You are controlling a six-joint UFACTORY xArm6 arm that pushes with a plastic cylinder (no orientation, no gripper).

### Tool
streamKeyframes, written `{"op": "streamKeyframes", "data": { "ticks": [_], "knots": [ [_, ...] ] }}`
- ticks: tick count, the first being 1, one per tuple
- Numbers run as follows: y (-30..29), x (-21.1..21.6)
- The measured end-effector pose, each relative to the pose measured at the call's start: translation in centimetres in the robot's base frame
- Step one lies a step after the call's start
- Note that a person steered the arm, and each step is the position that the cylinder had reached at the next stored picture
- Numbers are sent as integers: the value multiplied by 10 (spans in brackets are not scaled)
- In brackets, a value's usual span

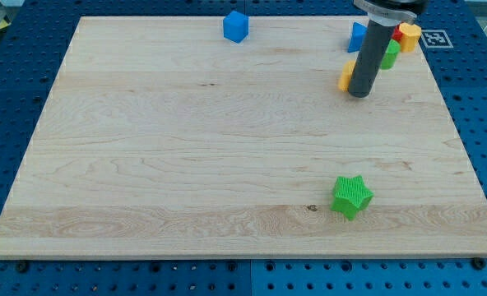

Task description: Push yellow heart below the blue triangle

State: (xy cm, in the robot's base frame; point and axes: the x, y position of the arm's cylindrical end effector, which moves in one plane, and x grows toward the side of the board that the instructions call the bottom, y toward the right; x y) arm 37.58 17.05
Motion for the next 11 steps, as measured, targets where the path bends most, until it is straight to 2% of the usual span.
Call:
{"op": "streamKeyframes", "data": {
  "ticks": [3, 7, 11],
  "knots": [
    [-21, -7],
    [-2, -47],
    [12, -49]
  ]
}}
